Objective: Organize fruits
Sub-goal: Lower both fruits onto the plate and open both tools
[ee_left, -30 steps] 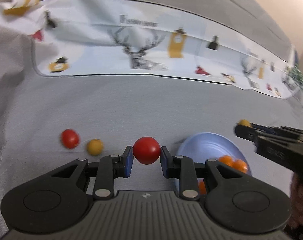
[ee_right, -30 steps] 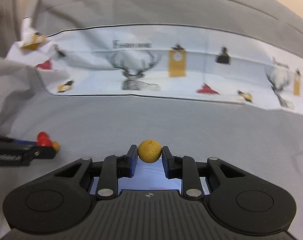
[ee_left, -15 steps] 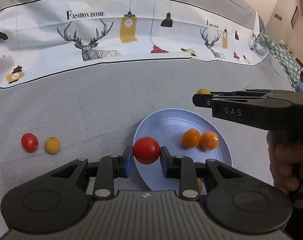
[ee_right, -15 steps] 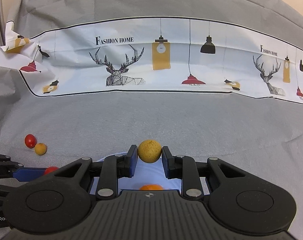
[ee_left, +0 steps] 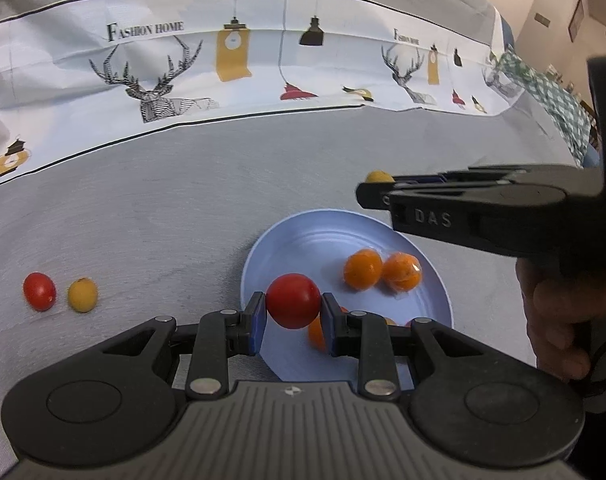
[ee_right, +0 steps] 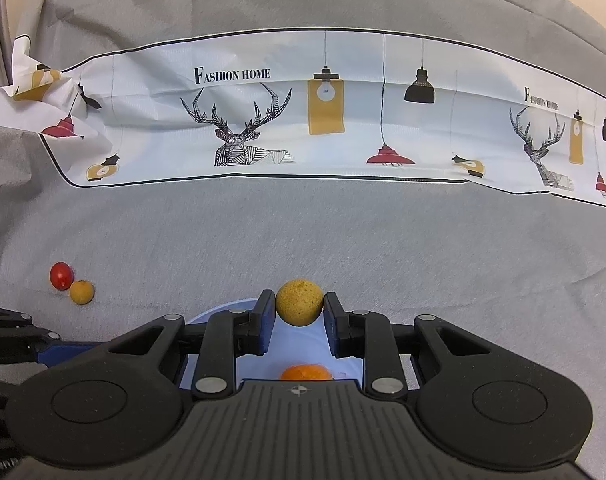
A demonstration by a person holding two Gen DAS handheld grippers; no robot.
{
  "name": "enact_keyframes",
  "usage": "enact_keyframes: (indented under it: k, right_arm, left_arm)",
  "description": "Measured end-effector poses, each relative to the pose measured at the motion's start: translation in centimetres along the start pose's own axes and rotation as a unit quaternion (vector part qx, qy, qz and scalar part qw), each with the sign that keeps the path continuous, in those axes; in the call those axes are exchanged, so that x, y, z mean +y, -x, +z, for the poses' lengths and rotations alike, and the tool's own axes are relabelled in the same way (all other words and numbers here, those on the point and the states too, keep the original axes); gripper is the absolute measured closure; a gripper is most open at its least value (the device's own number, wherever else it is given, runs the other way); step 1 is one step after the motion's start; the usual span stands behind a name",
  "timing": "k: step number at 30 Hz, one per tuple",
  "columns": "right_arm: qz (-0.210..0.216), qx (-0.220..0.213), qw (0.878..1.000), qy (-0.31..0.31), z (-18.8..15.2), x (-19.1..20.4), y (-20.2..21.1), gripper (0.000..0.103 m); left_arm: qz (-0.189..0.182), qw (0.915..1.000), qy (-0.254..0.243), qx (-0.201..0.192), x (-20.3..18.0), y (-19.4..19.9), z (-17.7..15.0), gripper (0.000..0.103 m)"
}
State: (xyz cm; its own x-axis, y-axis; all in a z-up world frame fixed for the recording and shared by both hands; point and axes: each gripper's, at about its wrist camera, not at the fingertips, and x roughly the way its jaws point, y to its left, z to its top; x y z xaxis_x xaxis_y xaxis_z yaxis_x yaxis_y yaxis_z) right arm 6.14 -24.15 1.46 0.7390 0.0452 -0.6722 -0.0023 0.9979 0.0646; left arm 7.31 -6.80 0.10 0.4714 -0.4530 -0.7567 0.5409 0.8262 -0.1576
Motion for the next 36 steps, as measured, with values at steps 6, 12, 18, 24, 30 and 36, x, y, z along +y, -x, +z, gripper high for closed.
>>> enact_keyframes:
  k: [6, 12, 18, 24, 30, 36]
  right_arm:
    - [0.002, 0.0, 1.0, 0.002, 0.0, 0.0, 0.0, 0.076]
    - [0.003, 0.001, 1.0, 0.004, 0.0, 0.0, 0.0, 0.076]
    - [0.004, 0.004, 1.0, 0.008, -0.1, 0.2, -0.1, 0.076]
    - [0.005, 0.006, 1.0, 0.01, -0.1, 0.2, -0.2, 0.076]
    - [0.007, 0.005, 1.0, 0.01, -0.1, 0.3, -0.2, 0.076]
    - [0.008, 0.004, 1.0, 0.012, 0.0, 0.3, -0.2, 0.076]
  left_arm:
    - [-0.008, 0.9996, -0.023, 0.01, -1.0, -0.4, -0.3, 0.071]
    - [-0.009, 0.9988, -0.044, 0.021, -1.8, -0.9, -0.6, 0.071]
    - [-0.013, 0.9981, -0.053, 0.027, -2.1, -1.1, -0.8, 0.071]
    - [-0.015, 0.9975, -0.062, 0.031, -2.4, -1.4, -0.9, 0.071]
    - [-0.018, 0.9972, -0.065, 0.032, -2.7, -1.5, -1.0, 0.071]
    - [-0.021, 0.997, -0.067, 0.031, -2.8, -1.5, -1.0, 0.071]
